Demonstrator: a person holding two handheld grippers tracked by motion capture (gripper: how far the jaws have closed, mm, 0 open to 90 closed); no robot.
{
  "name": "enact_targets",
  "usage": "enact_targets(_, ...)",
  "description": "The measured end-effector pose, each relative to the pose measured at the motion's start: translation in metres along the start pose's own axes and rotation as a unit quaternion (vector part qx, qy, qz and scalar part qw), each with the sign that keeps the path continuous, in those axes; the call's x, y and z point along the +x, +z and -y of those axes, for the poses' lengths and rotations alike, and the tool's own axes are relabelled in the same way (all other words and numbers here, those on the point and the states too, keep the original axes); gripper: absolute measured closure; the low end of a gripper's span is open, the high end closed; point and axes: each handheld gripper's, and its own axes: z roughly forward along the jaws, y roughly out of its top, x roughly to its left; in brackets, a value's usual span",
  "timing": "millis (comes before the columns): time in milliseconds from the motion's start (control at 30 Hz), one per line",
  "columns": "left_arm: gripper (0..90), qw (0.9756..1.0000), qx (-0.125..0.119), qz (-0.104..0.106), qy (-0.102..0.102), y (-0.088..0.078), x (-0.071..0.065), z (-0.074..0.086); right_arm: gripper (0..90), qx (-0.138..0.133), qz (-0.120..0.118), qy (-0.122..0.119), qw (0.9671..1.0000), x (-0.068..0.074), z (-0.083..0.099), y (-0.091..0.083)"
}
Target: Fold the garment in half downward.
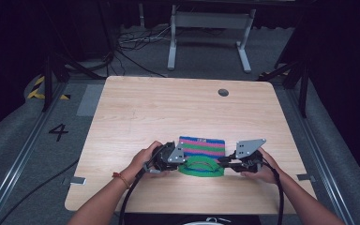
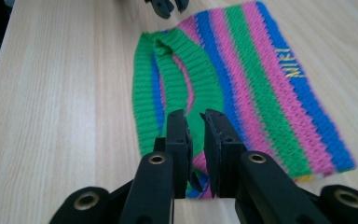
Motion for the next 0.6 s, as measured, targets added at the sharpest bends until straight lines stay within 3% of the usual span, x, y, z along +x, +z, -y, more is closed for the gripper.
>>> enact_targets(67,74.9,1.0,0.001,0.0,-0.003,-0.004,-0.004,0.001,77.9,0.006,0.002,-0.002,1.0,0.003,0.002,-0.001)
enact_targets(167,64.6,0.9997,-0.007,-0.016,-0.018,-0.008,-0.004,0.0,74.0,0.006,0.016,0.004,0.9998,0.007,0.003,-0.005)
enact_targets(233,65.7,0.9994,-0.011,-0.024,-0.023,-0.009,-0.002,-0.001,73.9,0.001,0.026,0.008,0.9996,0.007,0.0,-0.006)
enact_targets(333,64.5,0.9992,-0.018,-0.01,-0.035,-0.003,0.001,-0.003,69.8,-0.006,0.035,0.021,0.9991,0.007,-0.007,-0.004)
enact_targets(500,63.9,0.9997,-0.01,0.003,-0.024,0.012,0.002,-0.008,64.3,0.008,0.03,0.02,0.9993,0.012,-0.015,0.011)
enact_targets(600,64.4,0.9997,0.005,0.009,-0.024,0.02,0.001,-0.008,63.0,0.019,0.029,0.032,0.9989,0.011,-0.013,0.022)
